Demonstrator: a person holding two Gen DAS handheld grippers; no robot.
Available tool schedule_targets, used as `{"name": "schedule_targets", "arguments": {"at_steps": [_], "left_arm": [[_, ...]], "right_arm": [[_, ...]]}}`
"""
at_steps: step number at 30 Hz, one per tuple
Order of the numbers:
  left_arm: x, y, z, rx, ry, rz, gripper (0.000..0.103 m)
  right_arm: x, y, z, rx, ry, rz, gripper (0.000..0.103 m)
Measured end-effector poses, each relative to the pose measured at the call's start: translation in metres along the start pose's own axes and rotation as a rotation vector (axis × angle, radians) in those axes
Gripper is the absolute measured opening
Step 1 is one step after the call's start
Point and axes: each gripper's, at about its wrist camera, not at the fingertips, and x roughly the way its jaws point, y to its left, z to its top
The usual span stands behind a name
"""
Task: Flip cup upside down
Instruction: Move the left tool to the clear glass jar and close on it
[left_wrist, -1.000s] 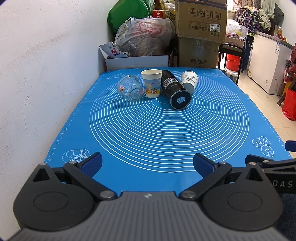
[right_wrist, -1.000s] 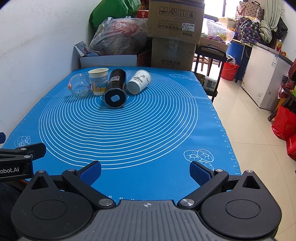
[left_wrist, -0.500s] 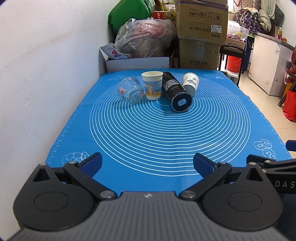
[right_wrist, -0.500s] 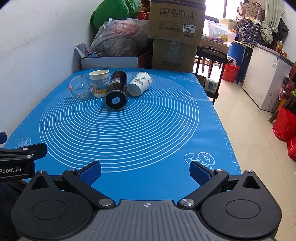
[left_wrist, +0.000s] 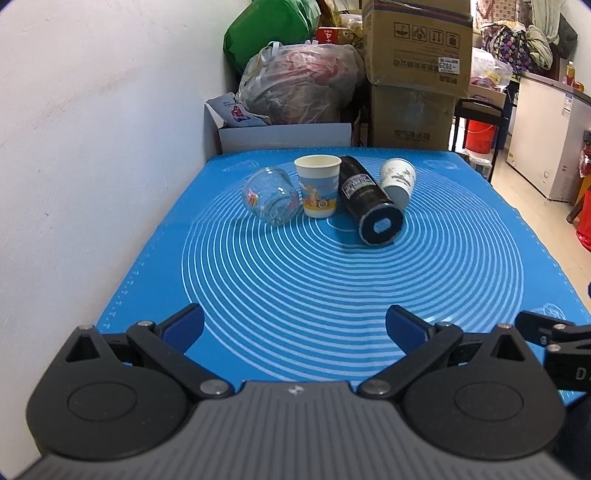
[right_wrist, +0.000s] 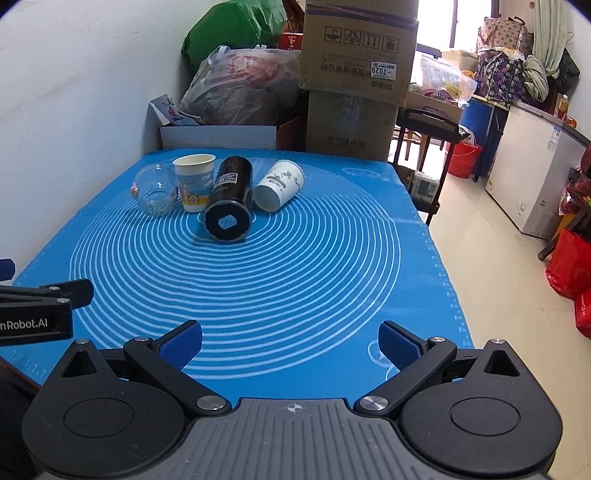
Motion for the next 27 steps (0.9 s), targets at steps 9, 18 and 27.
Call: {"name": "schedule_targets", "arguments": {"at_steps": [9, 18, 27], "left_arm": [[0.050, 0.008, 0.034, -0.026, -0.002, 0.033, 0.103], [0.115, 0.015, 0.073, -0.037, 0.023, 0.075, 0.103], [0.184, 0.029, 0.102, -0.090, 0.057, 0.125, 0.103]], "right_arm": [[0.032, -0.010, 0.025, -0.006, -0.019, -0.005, 0.103], [0.073, -0.021, 0.048, 0.005, -0.007, -0.006, 0.103], [0.098, -0.026, 0.050, 0.013, 0.024, 0.009, 0.103]]}}
